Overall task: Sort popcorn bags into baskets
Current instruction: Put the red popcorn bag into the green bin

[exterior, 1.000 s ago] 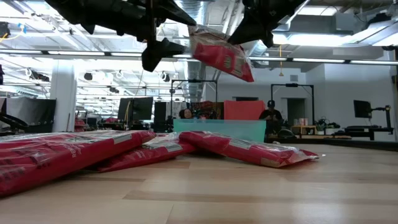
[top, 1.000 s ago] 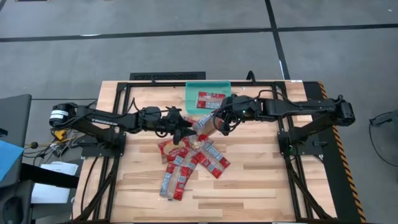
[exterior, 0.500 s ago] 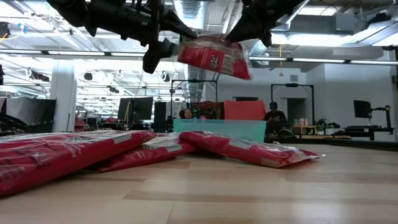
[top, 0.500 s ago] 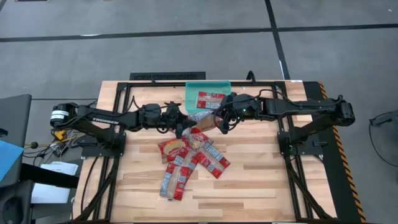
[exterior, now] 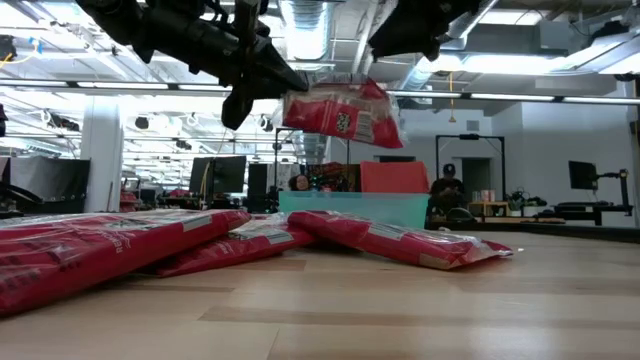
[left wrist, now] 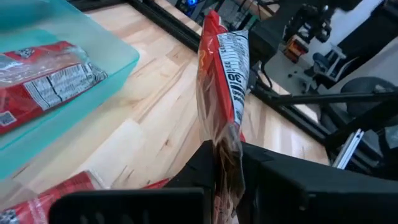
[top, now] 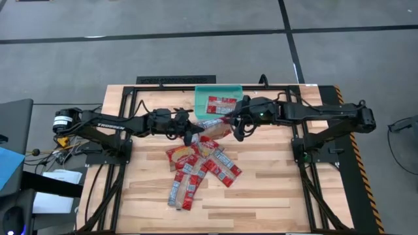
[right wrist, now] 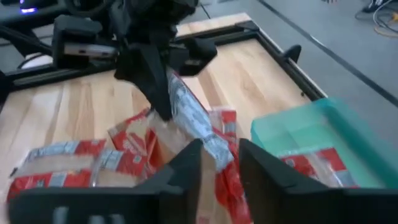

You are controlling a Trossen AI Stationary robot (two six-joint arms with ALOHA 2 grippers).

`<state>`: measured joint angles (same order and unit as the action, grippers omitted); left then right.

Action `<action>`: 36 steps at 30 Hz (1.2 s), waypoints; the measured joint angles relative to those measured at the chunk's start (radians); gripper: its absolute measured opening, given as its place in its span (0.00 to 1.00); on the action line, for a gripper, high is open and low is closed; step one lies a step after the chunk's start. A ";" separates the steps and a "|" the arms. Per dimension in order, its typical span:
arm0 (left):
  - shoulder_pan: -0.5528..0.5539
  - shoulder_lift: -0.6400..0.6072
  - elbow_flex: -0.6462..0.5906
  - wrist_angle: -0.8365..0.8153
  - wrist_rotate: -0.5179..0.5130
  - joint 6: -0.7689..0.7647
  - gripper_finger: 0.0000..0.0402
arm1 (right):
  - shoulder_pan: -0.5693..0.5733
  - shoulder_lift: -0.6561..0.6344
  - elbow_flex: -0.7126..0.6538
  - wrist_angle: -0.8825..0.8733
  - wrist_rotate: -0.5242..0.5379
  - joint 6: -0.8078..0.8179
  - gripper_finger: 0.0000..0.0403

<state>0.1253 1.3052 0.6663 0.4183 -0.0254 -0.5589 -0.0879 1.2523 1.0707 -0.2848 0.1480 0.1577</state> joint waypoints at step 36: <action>-0.293 -0.043 0.400 -0.252 -0.755 2.427 0.01 | -0.313 -0.060 0.054 0.033 -0.468 0.582 0.67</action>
<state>-0.1676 1.2621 1.0664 0.1667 -0.7804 1.8682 -0.4010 1.1921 1.1252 -0.2520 -0.3198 0.7394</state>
